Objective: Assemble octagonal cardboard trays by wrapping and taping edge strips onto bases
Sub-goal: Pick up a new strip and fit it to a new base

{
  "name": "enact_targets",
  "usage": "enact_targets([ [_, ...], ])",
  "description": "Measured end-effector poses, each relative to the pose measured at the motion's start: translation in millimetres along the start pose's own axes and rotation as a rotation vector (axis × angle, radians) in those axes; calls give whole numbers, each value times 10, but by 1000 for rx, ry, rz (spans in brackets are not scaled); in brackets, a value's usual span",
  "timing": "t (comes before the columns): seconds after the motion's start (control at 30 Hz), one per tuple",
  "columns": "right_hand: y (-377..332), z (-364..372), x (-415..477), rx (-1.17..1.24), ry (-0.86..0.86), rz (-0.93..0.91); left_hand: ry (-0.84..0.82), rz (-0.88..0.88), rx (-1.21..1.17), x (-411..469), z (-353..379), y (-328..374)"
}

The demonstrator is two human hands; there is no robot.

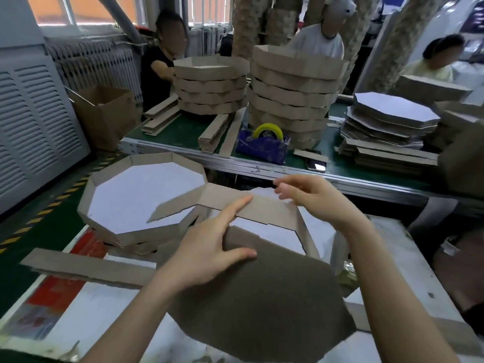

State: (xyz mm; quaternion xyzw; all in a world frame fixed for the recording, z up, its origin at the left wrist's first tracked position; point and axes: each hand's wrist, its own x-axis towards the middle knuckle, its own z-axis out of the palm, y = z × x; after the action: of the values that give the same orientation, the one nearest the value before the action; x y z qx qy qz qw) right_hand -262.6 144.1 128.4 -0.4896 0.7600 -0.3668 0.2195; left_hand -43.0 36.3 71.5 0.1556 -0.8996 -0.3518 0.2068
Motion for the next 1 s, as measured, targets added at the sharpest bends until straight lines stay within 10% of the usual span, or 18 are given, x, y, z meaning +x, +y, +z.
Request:
enact_targets([
  [0.33, -1198, 640, 442, -410, -385, -70, -10, 180, 187, -38, 142, 129],
  [0.77, -890, 251, 8, 16, 53, -119, 188, -124, -309, -436, -325, -188],
  [1.0, -676, 315, -285, -59, -102, -50, 293, -242, -368, -527, -442, -420],
])
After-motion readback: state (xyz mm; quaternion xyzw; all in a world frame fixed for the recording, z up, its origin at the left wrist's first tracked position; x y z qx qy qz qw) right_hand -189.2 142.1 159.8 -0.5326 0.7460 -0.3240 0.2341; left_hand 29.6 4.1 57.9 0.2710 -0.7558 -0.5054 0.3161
